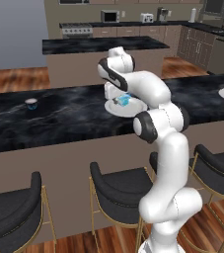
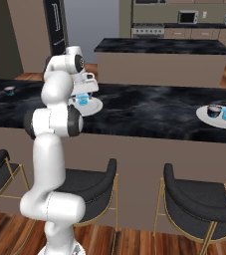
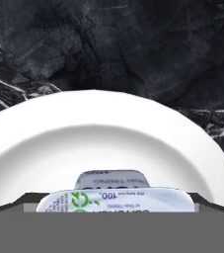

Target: Place two yogurt containers on each plate.

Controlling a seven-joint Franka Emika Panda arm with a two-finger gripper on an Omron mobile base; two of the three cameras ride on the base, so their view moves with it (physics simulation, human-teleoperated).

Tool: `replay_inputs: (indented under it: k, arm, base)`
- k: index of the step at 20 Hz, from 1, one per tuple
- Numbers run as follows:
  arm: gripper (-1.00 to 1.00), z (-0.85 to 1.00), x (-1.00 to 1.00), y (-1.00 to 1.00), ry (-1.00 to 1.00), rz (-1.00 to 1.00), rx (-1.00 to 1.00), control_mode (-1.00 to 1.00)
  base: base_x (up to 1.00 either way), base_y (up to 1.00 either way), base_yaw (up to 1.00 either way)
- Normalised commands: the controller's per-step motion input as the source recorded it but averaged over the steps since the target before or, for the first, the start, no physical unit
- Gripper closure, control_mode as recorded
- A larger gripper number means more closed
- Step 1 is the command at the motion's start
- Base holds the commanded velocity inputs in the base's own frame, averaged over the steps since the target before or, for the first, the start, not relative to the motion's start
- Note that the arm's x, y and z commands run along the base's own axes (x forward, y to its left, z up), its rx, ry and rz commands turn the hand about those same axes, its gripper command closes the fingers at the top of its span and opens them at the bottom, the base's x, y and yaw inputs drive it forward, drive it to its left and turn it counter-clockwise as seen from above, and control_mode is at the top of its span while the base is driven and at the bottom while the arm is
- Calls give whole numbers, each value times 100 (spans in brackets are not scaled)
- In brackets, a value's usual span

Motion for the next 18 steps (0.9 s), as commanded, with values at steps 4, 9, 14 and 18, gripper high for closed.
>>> replay_inputs:
  k: [4,9,14,18]
  arm:
    - [-100,35,0,0,-7,0,0,-100]
    - [-100,29,-3,0,-2,0,0,-100]
    - [-100,42,-21,0,-8,0,0,-100]
    - [-100,51,-81,-14,-20,0,3,-100]
  base:
    - [0,0,0]
    - [0,0,0]
    - [0,0,0]
    - [0,0,0]
